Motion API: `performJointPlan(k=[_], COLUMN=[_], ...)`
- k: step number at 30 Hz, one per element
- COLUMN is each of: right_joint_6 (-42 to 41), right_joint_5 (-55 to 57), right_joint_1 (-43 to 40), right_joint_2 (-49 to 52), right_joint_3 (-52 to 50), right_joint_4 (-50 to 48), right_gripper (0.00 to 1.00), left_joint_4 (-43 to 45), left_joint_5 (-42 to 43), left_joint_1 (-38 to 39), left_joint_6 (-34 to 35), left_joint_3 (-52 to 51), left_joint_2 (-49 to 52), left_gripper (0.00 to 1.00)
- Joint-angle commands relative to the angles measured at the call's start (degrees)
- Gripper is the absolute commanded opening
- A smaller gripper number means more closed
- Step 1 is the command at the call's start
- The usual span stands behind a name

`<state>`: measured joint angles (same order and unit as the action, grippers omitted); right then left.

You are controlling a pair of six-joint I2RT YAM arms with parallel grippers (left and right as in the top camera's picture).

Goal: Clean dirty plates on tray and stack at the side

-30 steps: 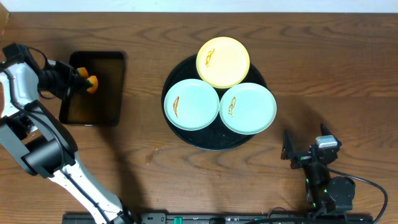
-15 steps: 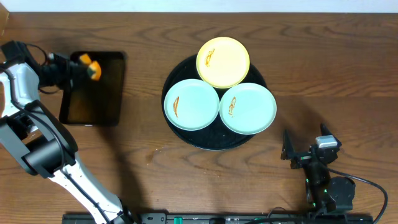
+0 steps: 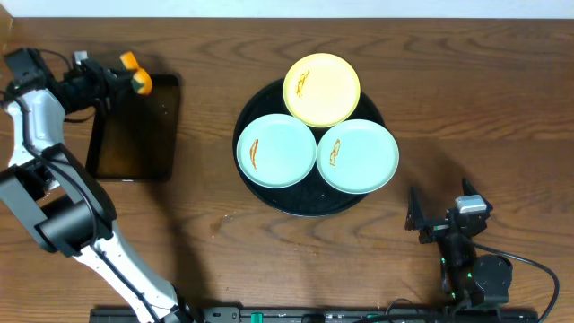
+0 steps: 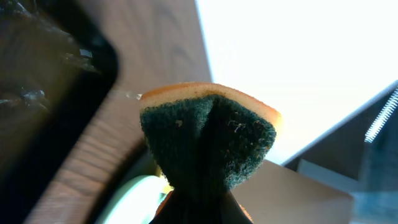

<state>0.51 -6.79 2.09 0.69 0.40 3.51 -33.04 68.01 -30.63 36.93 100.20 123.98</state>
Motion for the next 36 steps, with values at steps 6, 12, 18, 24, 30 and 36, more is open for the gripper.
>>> performJointPlan(k=[6,12,18,24,30,36], right_joint_6=[0.42,0.42,0.42,0.42,0.42,0.42], right_joint_5=[0.11,0.11,0.11,0.11,0.11,0.11], right_joint_1=[-0.61,-0.61,-0.61,-0.61,-0.61,-0.61], right_joint_2=[-0.24,-0.24,-0.24,-0.24,-0.24,-0.24], right_joint_3=[-0.09,-0.09,-0.09,-0.09,-0.09,-0.09], right_joint_4=[0.17,0.17,0.17,0.17,0.17,0.17], right_gripper=[0.99,0.99,0.99,0.99,0.99,0.99], left_joint_4=[-8.70,-9.29,-1.73,2.93,-7.74,-9.62], left_joint_5=[-36.00,-22.27,7.69,2.36,-27.58,-49.29], left_joint_1=[0.61,0.52,0.28,0.26,1.42,3.45], left_joint_6=[-8.92,-10.78,-4.85,-2.78,-20.76,-23.37], left_joint_3=[-0.57,-1.73,2.23,2.36,1.31,-5.60], left_joint_2=[-3.02,-3.15,-4.48,-10.93,-12.33,-7.63], left_gripper=[0.08,0.07,0.07,0.07,0.08,0.08])
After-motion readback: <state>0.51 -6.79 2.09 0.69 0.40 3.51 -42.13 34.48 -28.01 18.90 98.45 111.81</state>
